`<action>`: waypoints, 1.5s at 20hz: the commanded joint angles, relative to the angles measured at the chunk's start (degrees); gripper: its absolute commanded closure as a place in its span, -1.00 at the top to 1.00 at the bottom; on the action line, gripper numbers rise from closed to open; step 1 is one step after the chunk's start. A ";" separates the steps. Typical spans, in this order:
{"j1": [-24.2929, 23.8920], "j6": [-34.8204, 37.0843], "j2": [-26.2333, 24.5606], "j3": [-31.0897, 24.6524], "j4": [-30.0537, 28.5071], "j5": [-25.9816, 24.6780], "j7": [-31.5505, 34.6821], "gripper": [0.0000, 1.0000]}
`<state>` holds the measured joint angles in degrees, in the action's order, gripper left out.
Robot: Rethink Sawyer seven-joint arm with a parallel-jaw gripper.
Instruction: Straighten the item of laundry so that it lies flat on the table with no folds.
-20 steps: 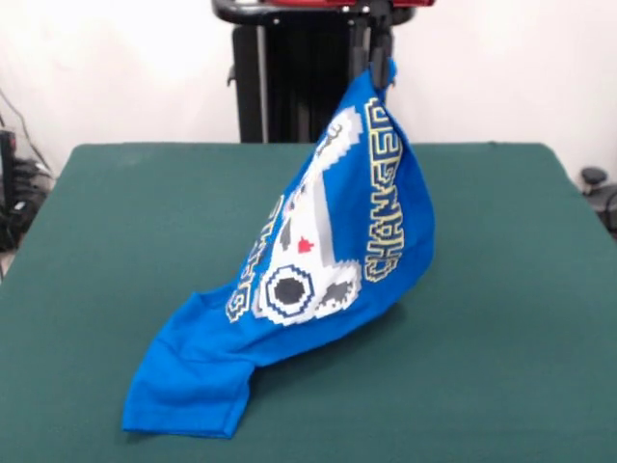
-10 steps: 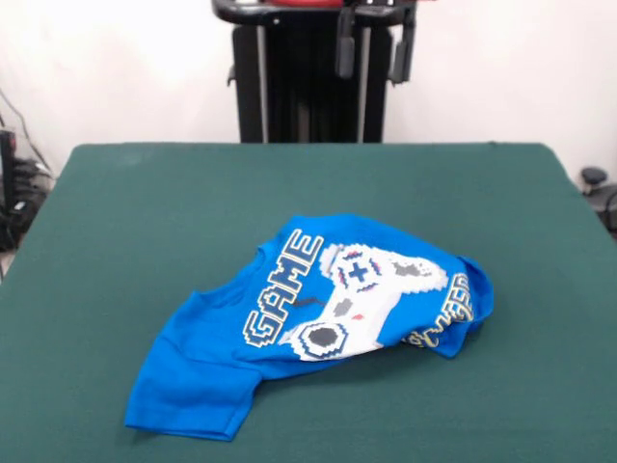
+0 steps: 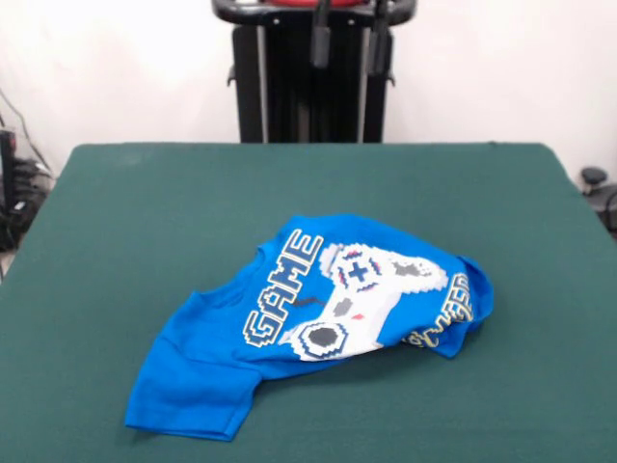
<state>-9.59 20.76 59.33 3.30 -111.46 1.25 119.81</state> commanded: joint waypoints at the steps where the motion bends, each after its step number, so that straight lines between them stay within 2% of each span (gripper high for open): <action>1: -0.61 3.64 -8.35 -1.26 6.39 1.40 7.28 1.00; 6: -3.89 -1.26 -11.39 -3.64 7.25 0.04 4.56 1.00; 19: -5.85 -6.15 -17.20 -4.87 12.04 -1.53 3.96 1.00; 30: -7.86 -12.03 -21.91 -8.25 11.99 -1.04 5.51 1.00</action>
<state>-17.76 12.50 40.96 2.84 -99.66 0.53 119.81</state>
